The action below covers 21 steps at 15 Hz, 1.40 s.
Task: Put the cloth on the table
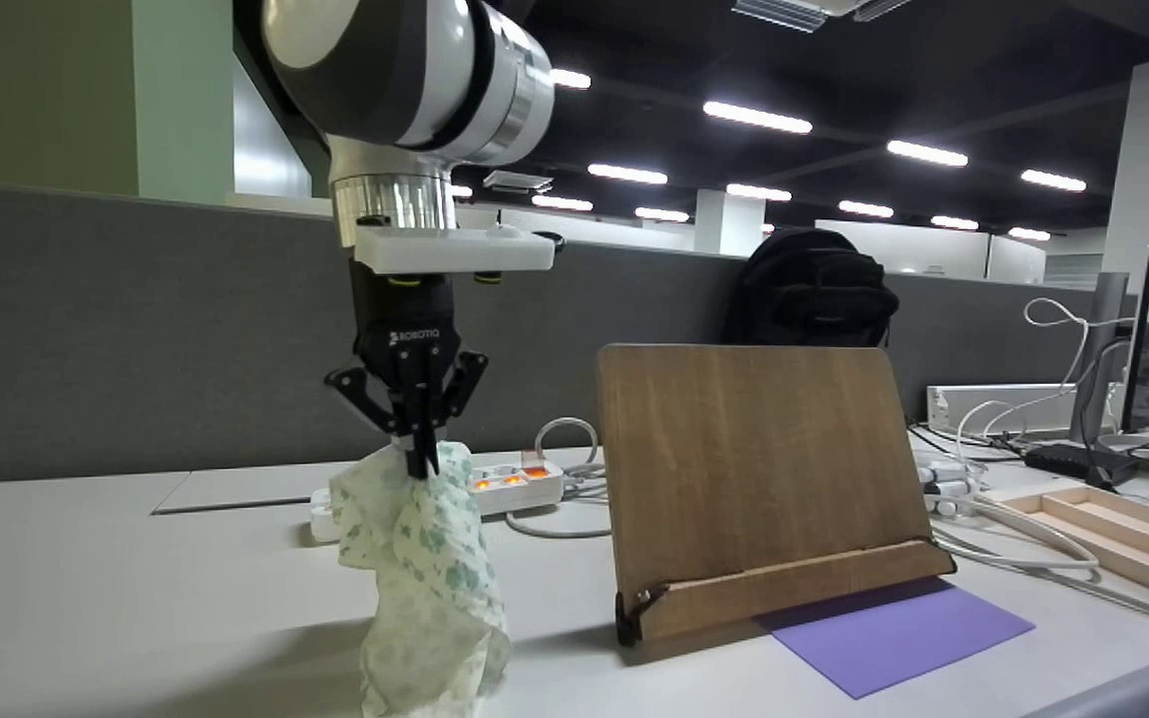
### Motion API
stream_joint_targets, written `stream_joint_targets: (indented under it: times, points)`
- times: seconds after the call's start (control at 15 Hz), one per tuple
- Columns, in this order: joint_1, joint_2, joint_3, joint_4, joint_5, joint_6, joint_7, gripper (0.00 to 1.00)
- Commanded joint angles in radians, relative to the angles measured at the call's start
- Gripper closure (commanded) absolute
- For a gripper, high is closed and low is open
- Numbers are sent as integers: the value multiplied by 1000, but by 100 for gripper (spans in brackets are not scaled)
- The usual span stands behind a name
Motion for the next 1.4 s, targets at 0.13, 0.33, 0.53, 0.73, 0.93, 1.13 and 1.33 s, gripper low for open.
stream_joint_targets:
  times: [0.13, 0.33, 0.53, 0.73, 0.93, 1.13, 1.33]
  points:
    - [38, 108, -37, 88, -24, -31, 134, 99]
    - [49, 149, -53, 117, -13, -41, 150, 71]
    - [50, 153, -57, 133, 3, -60, 147, 57]
    - [46, 106, -55, 132, 4, -103, 141, 38]
    - [44, 31, -58, 105, -20, -104, 149, 18]
    - [23, -56, -57, 63, -27, -108, 139, 1]
    - [-20, -157, -70, -16, -23, -139, 146, 0]
